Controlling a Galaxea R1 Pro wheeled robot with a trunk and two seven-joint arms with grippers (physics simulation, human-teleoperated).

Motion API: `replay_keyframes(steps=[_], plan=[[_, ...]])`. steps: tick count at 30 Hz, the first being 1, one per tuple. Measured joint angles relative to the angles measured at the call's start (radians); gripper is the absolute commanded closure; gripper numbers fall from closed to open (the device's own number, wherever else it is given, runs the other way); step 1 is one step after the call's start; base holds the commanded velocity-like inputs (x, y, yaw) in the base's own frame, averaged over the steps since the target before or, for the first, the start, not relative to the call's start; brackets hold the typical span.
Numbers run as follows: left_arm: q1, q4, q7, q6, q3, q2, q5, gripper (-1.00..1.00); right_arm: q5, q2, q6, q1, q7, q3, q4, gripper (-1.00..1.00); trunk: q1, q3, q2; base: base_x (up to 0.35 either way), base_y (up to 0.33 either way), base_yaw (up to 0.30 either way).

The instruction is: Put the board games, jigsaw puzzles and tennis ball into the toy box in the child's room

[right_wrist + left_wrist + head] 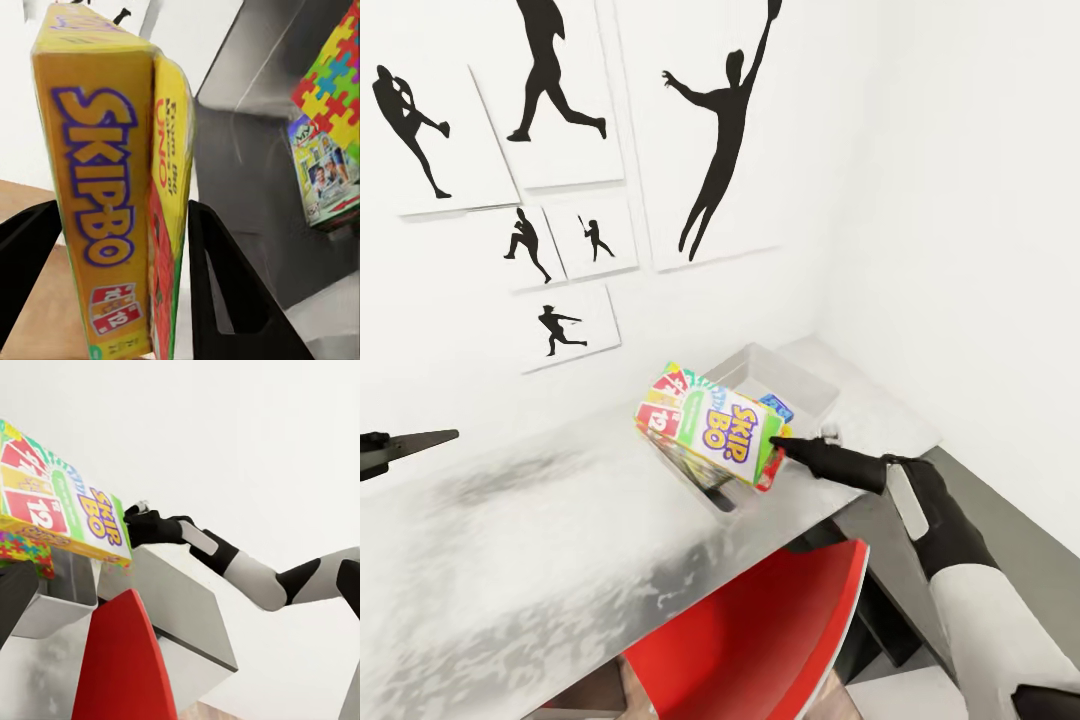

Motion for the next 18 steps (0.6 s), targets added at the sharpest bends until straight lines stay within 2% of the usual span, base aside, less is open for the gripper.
replay_keyframes(steps=[1,2,3,6,8,12,18], plan=[[0.000,0.000,0.000,0.000,0.000,0.000,0.000,-1.00,-0.010,-0.002,0.030,-0.020,-0.020,0.000,-0.002,1.00,0.000,0.000,0.000,0.000,0.000,0.000],[0.000,0.000,0.000,0.000,0.000,0.000,0.000,-1.00,0.007,-0.006,0.052,-0.056,-0.059,0.001,-0.002,1.00,0.000,0.000,0.000,0.000,0.000,0.000],[0.000,0.000,0.000,0.000,0.000,0.000,-0.001,-1.00,-0.003,-0.007,0.071,-0.076,-0.078,0.001,-0.002,1.00,0.000,0.000,0.000,0.000,0.000,0.000],[0.000,0.000,0.000,0.000,-0.002,0.000,-0.001,-1.00,0.020,-0.016,0.101,-0.170,-0.139,0.003,0.001,1.00,0.000,0.000,0.000,0.000,0.000,0.000],[0.000,0.000,0.000,0.000,-0.002,0.000,-0.001,-1.00,0.056,-0.021,0.101,-0.208,-0.152,0.003,0.015,1.00,0.000,0.000,0.000,0.000,0.000,0.000],[0.000,0.000,0.000,0.001,-0.003,0.000,-0.001,-1.00,0.089,-0.027,0.102,-0.244,-0.159,0.002,0.042,1.00,0.000,0.000,0.000,0.000,0.000,0.000],[0.000,0.000,0.000,0.001,-0.002,0.000,-0.001,-1.00,0.106,-0.053,0.103,-0.280,-0.165,0.000,0.052,1.00,0.000,0.000,0.000,0.000,0.000,0.000]])
